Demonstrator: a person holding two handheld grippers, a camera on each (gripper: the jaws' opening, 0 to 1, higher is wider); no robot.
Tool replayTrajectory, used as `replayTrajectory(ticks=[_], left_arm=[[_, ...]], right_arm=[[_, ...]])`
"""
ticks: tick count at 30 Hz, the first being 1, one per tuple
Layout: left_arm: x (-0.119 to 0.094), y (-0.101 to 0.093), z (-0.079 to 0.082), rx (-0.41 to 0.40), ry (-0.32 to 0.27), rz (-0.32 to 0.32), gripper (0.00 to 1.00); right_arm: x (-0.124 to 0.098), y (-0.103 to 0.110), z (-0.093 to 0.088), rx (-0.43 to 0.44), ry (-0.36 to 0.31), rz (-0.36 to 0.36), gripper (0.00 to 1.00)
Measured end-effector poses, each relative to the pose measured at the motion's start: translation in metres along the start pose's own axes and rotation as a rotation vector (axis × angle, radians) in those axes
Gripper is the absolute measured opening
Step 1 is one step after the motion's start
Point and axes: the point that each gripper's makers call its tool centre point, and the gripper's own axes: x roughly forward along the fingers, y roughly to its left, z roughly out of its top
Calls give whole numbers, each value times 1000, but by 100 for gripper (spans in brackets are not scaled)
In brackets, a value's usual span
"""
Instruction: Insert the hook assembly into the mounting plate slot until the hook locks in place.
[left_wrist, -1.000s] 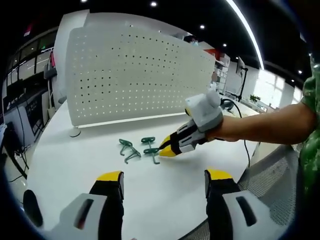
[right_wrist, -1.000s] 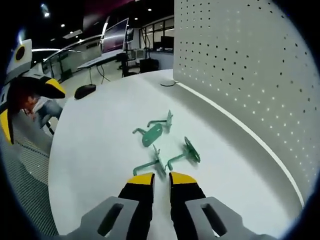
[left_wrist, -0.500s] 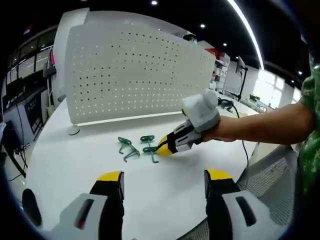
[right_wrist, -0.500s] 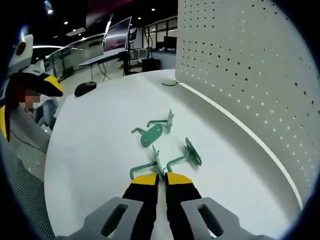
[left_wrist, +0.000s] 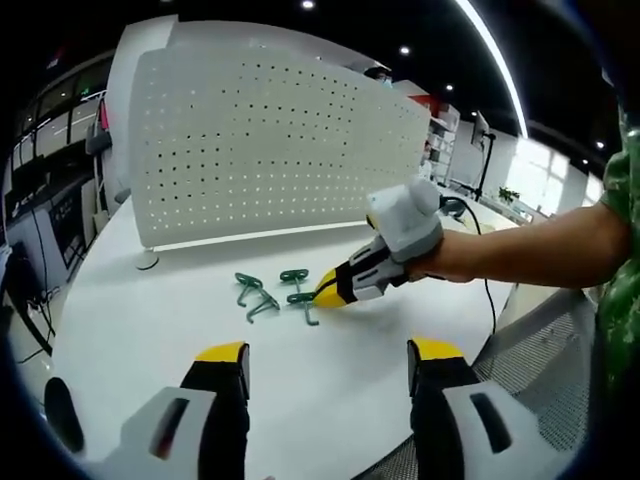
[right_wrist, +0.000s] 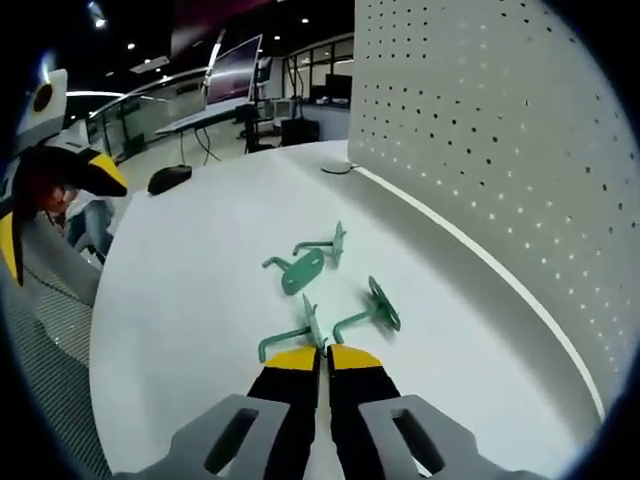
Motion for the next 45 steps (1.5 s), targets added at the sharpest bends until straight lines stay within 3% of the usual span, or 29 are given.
replayTrajectory(ticks=[31, 45], left_arm=[[-1, -1, 5, 15, -19, -7, 65], [-4, -9, 13, 107, -50, -1, 61]], right_arm=[[-23, -11, 18, 43, 2, -35, 1], [-52, -5, 39, 94, 0, -3, 1]])
